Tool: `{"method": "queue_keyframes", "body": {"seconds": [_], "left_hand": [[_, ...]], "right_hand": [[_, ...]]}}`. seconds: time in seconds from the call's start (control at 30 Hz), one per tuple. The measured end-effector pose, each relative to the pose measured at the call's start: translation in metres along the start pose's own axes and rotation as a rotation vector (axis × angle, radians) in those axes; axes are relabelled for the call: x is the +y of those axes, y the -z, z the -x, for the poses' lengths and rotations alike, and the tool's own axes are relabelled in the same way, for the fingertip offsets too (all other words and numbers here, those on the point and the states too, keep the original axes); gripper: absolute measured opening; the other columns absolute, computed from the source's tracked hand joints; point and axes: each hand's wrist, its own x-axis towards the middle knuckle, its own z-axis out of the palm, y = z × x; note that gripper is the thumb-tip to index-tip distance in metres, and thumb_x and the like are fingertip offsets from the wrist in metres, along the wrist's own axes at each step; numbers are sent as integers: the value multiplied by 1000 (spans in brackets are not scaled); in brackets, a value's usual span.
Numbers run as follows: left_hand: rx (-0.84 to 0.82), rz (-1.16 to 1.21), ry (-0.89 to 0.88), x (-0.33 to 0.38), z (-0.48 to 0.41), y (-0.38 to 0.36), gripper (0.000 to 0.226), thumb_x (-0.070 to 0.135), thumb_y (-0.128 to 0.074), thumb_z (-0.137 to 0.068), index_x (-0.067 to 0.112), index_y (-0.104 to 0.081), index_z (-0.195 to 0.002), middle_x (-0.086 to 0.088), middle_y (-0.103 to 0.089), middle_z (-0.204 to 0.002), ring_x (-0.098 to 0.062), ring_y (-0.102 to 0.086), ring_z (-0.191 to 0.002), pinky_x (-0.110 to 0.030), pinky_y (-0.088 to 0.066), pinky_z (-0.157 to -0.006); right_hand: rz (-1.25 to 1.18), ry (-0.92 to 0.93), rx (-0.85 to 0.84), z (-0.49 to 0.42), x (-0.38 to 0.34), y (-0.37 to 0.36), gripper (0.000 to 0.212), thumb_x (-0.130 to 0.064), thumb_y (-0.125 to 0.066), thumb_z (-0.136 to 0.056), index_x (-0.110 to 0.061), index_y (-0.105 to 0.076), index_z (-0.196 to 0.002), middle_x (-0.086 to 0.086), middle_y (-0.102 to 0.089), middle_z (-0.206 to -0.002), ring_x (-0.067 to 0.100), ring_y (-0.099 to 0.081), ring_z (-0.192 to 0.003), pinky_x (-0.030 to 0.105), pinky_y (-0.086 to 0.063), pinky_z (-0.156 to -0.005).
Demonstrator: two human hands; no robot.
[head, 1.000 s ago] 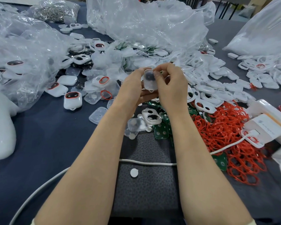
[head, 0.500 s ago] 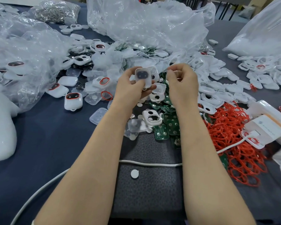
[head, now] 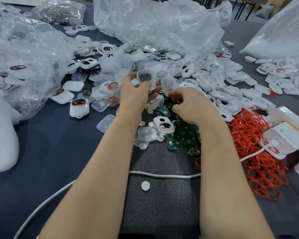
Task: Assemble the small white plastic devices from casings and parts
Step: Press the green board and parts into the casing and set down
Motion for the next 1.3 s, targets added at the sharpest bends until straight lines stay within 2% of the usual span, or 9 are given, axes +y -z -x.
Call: {"method": "queue_keyframes", "body": {"seconds": [0.23, 0.5, 0.6, 0.7, 0.8, 0.93, 1.07, 1.17, 1.3], "left_hand": [[-15, -25, 4, 1, 2, -1, 21, -2, -44, -95, 18, -47, -97, -19, -68, -100, -11, -70, -63, -21, -57, -63], [-22, -19, 20, 0, 1, -1, 23, -1, -44, -94, 22, -48, -93, -9, -72, -82, -12, -72, -66, -22, -58, -64], [-27, -9, 30, 0, 0, -1, 18, 4, -48, -95, 22, -49, -94, -3, -73, -72, -12, -71, -67, -22, -59, -65], [-29, -7, 25, 0, 1, -2, 16, 7, -47, -97, 23, -48, -94, -7, -71, -81, -11, -71, -66, -22, -58, -65], [-14, -27, -1, 1, 2, -1, 19, 5, -46, -98, 23, -47, -93, -8, -71, -83, -9, -71, -64, -21, -58, -62], [12, -139, -86, 1, 0, 0, 14, 5, -49, -97, 20, -50, -95, -7, -69, -88, -16, -71, -78, -27, -59, -74], [33, -251, -180, 3, 0, 3, 20, 8, -56, -93, 27, -53, -86, -3, -66, -84, -19, -72, -80, -33, -59, -77], [69, -361, -202, 4, -1, 7, 21, 12, -58, -91, 31, -54, -82, -4, -64, -91, -28, -70, -88, -44, -56, -85], [57, -458, -227, 5, -1, 12, 20, 15, -62, -89, 32, -56, -81, 5, -59, -74, -16, -59, -71, -15, -48, -57]], "right_hand": [[90, -1, -41, -5, -4, -8, 38, -22, -69, -85, -6, -60, -118, 10, -62, -119, 26, -59, -106, 34, -48, -88], [-385, 0, 246, -13, 6, -7, 20, -12, -56, -93, -18, -58, -112, -6, -63, -100, 7, -56, -87, 12, -40, -69], [-293, -18, 295, -11, 11, -2, 9, -24, -62, -91, -20, -67, -98, -8, -63, -90, 5, -56, -79, 15, -38, -64], [-190, 16, 144, -8, 9, -1, 6, -29, -67, -87, -23, -68, -87, -12, -59, -76, -1, -51, -66, 13, -33, -54], [-52, 13, -27, -5, 2, -4, 27, -35, -72, -82, -20, -67, -104, -5, -57, -89, 12, -53, -81, 22, -38, -65], [73, -42, -50, -7, -6, -12, 48, -38, -74, -79, -17, -58, -119, 12, -55, -119, 27, -57, -103, 33, -47, -86], [27, -87, -7, -9, -7, -16, 44, -34, -75, -80, -15, -52, -112, 14, -43, -125, 34, -54, -106, 43, -48, -93], [-57, -80, 62, -12, -4, -15, 32, -28, -71, -83, -14, -57, -108, 11, -48, -118, 30, -54, -105, 39, -48, -90], [-372, -43, 140, -14, 2, -10, 11, -21, -68, -85, -19, -57, -82, -5, -57, -78, 11, -55, -74, 27, -45, -68]]}}
